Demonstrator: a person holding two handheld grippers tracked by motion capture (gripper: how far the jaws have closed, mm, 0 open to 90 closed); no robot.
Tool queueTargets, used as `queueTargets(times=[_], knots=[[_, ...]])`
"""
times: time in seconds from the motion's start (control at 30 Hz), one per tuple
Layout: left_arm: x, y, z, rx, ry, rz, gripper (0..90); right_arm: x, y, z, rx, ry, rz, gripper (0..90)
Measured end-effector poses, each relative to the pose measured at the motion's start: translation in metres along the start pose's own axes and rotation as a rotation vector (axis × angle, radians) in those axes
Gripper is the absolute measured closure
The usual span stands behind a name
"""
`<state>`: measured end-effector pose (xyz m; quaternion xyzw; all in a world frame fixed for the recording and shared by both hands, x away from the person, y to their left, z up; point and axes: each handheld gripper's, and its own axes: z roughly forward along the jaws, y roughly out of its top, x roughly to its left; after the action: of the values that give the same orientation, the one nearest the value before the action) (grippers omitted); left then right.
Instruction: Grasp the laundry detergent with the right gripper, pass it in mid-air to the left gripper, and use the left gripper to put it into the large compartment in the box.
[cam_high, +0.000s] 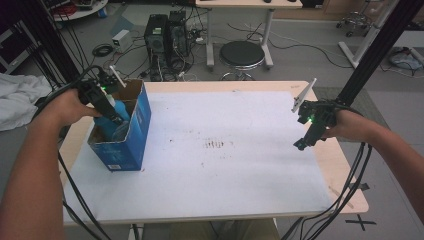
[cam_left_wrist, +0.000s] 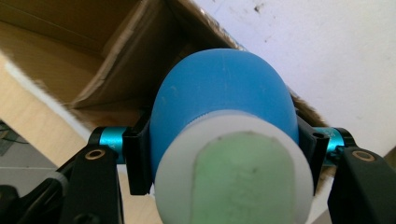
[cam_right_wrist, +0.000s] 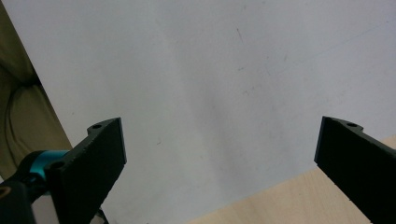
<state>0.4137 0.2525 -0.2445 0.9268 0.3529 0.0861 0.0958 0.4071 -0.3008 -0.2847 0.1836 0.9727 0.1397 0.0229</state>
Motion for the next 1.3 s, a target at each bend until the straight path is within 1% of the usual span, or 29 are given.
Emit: queueTargets(times=[0.17, 0.4, 0.5, 0.6, 0.67, 0.73, 0.77, 0.83, 0.9, 0.97, 1.0, 1.03, 1.07, 1.1, 1.23, 1.3], knots=[[0.000, -0.004, 0.020, 0.015, -0.016, 0.002, 38.0, 0.000, -0.001, 0.002, 0.003, 0.003, 0.006, 1.1], [0.002, -0.008, 0.037, 0.035, -0.025, -0.003, 38.0, 0.000, -0.001, 0.007, 0.009, 0.012, 0.006, 1.1], [0.003, -0.008, 0.038, 0.022, -0.028, -0.007, 38.0, 0.000, 0.000, 0.008, 0.009, 0.013, 0.005, 1.1], [0.004, -0.008, 0.039, 0.029, -0.032, -0.005, 37.9, 0.000, 0.000, 0.009, 0.011, 0.013, 0.006, 1.1], [0.005, -0.008, 0.040, 0.031, -0.036, -0.017, 37.8, 0.000, 0.000, 0.009, 0.008, 0.016, 0.004, 1.0], [0.006, -0.007, 0.039, 0.034, -0.041, -0.020, 37.6, 0.000, 0.000, 0.010, 0.009, 0.014, 0.007, 1.1], [0.006, -0.007, 0.039, 0.025, -0.045, -0.028, 37.5, 0.000, 0.000, 0.010, 0.012, 0.015, 0.007, 1.1], [0.008, -0.007, 0.035, 0.017, -0.043, -0.049, 32.3, 0.001, 0.000, 0.010, 0.011, 0.016, 0.007, 1.1], [0.008, -0.005, 0.030, 0.013, -0.044, -0.047, 30.4, 0.001, 0.001, 0.010, 0.007, 0.017, 0.007, 1.0], [0.009, -0.005, 0.022, 0.000, -0.033, -0.043, 30.2, 0.001, 0.001, 0.009, 0.004, 0.016, 0.004, 1.0], [0.008, -0.004, 0.018, -0.016, -0.029, -0.057, 28.0, 0.002, 0.001, 0.009, 0.003, 0.013, 0.005, 1.1], [0.008, -0.004, 0.018, -0.016, -0.029, -0.057, 25.4, 0.002, 0.001, 0.009, 0.003, 0.013, 0.005, 1.1], [0.009, -0.005, 0.010, -0.030, -0.022, -0.061, 25.4, 0.002, 0.001, 0.009, 0.004, 0.014, 0.002, 1.0], [0.008, -0.005, 0.008, -0.037, -0.022, -0.062, 25.4, 0.003, 0.001, 0.008, 0.007, 0.012, 0.007, 1.1], [0.006, -0.007, -0.006, -0.061, -0.023, -0.062, 25.4, 0.004, 0.000, 0.007, -0.004, 0.008, -0.001, 1.0], [0.003, -0.007, -0.012, -0.079, -0.021, -0.069, 25.4, 0.004, -0.001, 0.005, -0.005, 0.007, 0.008, 1.1]])
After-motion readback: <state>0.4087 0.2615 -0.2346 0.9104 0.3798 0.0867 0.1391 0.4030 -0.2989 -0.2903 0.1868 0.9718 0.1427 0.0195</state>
